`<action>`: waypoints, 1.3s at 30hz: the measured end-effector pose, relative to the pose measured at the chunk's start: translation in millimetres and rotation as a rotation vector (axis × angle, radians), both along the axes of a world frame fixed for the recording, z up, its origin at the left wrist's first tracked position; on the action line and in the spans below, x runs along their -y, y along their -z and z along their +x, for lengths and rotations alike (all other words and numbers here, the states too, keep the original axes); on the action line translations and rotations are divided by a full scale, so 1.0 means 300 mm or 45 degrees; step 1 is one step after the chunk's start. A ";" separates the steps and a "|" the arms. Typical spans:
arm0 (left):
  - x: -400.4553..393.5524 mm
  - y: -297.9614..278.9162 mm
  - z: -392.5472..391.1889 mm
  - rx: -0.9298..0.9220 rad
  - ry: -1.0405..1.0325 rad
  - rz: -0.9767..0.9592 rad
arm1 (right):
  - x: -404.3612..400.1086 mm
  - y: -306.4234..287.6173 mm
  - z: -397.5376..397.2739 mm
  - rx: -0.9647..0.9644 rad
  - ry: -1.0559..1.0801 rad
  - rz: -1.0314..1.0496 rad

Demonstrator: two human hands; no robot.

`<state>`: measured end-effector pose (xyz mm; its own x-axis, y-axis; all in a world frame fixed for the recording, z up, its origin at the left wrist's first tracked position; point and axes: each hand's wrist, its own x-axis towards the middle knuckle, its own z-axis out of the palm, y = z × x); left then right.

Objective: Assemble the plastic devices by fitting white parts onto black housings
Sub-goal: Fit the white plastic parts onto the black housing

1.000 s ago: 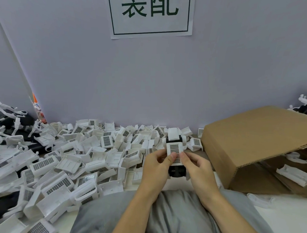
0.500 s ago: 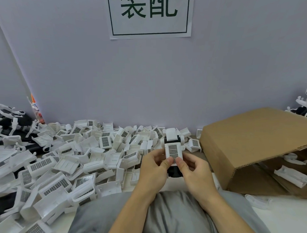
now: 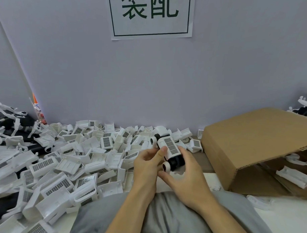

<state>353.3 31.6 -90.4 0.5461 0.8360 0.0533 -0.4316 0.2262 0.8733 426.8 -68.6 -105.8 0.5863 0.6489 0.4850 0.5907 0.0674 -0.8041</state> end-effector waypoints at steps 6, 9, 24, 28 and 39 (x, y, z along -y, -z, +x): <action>0.013 -0.012 -0.003 -0.046 0.022 0.053 | 0.012 -0.007 0.036 -0.228 0.198 0.236; -0.002 -0.011 -0.005 -0.070 -0.204 0.013 | 0.023 -0.013 0.070 -0.530 0.174 0.396; 0.004 -0.020 -0.008 0.037 0.114 -0.046 | 0.042 -0.048 0.077 -1.136 -0.097 0.363; 0.009 -0.009 -0.008 0.064 0.235 0.044 | 0.030 -0.030 0.087 -1.191 -0.062 0.330; -0.022 -0.002 -0.008 0.055 0.131 -0.243 | 0.060 -0.047 0.058 -0.922 -0.210 0.433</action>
<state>351.0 38.2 -89.7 0.6299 0.7730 -0.0753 -0.4339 0.4307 0.7914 444.2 -86.7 -91.8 0.7396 0.6399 0.2085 -0.1066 0.4173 -0.9025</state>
